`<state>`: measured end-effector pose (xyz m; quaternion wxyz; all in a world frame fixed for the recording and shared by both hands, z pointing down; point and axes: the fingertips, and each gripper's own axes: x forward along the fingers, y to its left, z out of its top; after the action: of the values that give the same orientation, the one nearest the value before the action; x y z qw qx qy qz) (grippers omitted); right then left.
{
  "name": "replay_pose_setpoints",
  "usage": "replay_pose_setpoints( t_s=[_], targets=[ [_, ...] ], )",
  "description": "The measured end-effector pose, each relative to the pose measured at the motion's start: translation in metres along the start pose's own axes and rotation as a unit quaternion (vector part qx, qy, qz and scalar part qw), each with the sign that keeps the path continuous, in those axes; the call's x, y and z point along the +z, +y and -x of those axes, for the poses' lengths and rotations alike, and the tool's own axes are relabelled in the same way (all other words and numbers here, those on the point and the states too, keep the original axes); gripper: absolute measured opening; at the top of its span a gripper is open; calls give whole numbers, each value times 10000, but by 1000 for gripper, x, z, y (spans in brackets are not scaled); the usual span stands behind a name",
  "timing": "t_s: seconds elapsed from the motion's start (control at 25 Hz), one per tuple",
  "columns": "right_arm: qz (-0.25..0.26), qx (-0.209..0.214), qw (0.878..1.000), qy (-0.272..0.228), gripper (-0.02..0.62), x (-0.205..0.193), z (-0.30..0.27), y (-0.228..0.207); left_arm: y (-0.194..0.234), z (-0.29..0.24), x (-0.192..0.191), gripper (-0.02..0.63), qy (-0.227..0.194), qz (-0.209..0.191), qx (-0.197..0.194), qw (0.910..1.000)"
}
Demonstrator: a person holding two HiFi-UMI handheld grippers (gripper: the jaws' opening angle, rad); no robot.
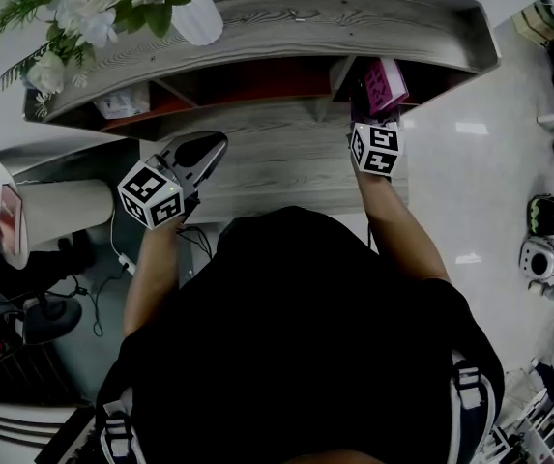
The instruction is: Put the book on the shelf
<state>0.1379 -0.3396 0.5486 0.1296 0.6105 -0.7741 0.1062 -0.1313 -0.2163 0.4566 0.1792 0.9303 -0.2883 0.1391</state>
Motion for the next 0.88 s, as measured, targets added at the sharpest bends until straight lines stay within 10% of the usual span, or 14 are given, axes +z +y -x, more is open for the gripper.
replay_pose_setpoints(
  t_s=[0.88],
  targets=[
    [-134,-286,9995,-60,147,5,-21,2,10,6,-4,34,-46,100,25,9999]
  ],
)
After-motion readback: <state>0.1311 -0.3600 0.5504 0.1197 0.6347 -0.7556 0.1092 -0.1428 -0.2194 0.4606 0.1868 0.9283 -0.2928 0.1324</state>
